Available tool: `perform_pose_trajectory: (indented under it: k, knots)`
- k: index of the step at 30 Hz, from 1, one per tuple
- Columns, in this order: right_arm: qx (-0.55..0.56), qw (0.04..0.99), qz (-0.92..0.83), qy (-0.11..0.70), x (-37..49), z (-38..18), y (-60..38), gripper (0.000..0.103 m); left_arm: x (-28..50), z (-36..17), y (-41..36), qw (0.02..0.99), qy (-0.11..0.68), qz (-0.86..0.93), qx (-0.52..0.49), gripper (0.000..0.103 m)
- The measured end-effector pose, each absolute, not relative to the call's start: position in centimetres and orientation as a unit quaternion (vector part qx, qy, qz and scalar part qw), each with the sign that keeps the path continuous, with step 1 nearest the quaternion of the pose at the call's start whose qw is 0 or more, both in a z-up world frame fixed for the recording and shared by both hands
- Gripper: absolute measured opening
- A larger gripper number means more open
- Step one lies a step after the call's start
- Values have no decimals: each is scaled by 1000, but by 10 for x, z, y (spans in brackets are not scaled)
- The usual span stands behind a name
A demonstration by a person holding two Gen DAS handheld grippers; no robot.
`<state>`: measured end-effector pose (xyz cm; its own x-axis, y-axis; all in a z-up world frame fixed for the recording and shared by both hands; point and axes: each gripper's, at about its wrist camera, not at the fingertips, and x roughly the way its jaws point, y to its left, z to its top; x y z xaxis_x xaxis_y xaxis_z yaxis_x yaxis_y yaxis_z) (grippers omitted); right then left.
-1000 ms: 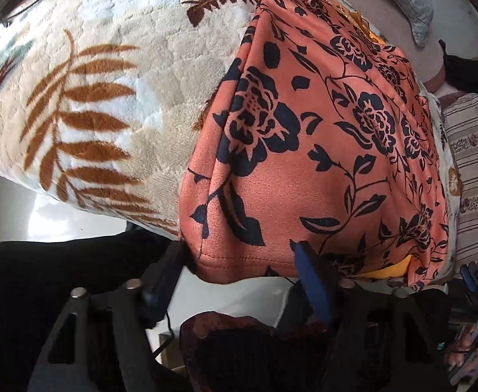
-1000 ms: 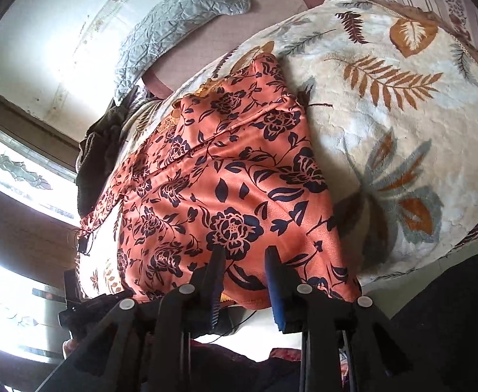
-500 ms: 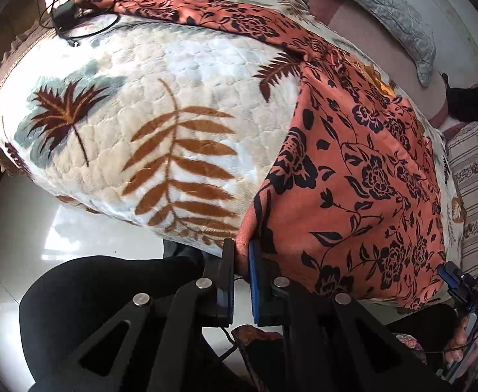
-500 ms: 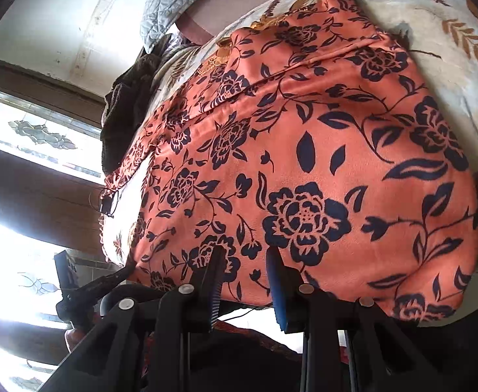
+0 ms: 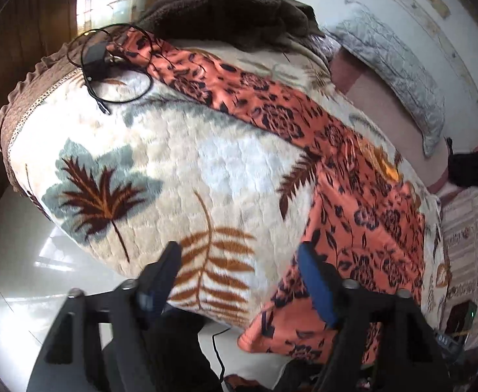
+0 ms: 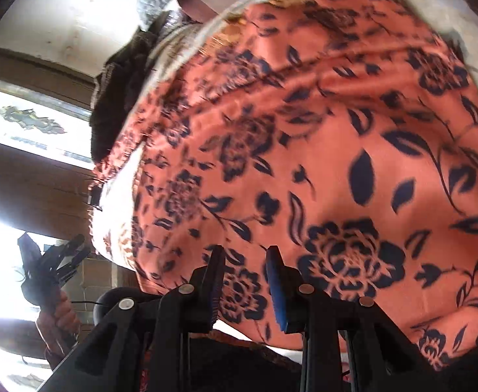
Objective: Fold small clothes
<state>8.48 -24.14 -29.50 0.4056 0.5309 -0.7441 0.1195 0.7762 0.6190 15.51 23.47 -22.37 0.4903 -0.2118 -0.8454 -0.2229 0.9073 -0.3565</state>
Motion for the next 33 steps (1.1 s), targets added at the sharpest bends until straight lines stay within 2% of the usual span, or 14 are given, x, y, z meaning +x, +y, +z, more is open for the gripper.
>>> perform_pose_trajectory:
  k: [3,5,6,7,15,16,17,19,20,29,30,31,33]
  knots:
    - [286,812,149,486,96,-274,-233,31,189,-221,259,837,481,21,-260,81]
    - [275,824,157,470,108,-270,-229,50,215,-231,278,823,480,30,-303,81]
    - [271,830,157,461,114,-269,-228,73,227,-237,288,814,479,37,-326,81]
    - [268,839,154,448,119,-269,-229,75,238,-244,298,806,476,47,-349,81]
    - [279,846,156,427,149,-292,-246,74,309,-297,353,767,445,84,-455,79]
    - [280,845,153,429,152,-295,-247,73,314,-303,355,765,442,84,-460,77]
    - [277,848,150,426,154,-295,-248,72,320,-307,355,765,442,82,-462,69]
    - [268,857,144,416,158,-295,-250,53,330,-315,352,762,446,71,-464,55]
    - [270,857,144,416,161,-296,-252,50,335,-318,351,762,445,68,-465,53]
    - [278,857,145,408,194,-302,-254,47,362,-322,366,765,391,112,-500,55]
    - [277,859,144,406,198,-301,-254,39,366,-320,364,770,390,117,-491,53]
    - [273,861,140,406,203,-300,-253,36,369,-317,360,777,393,123,-476,53]
    - [274,867,128,397,208,-298,-258,32,378,-309,349,794,407,137,-430,23]
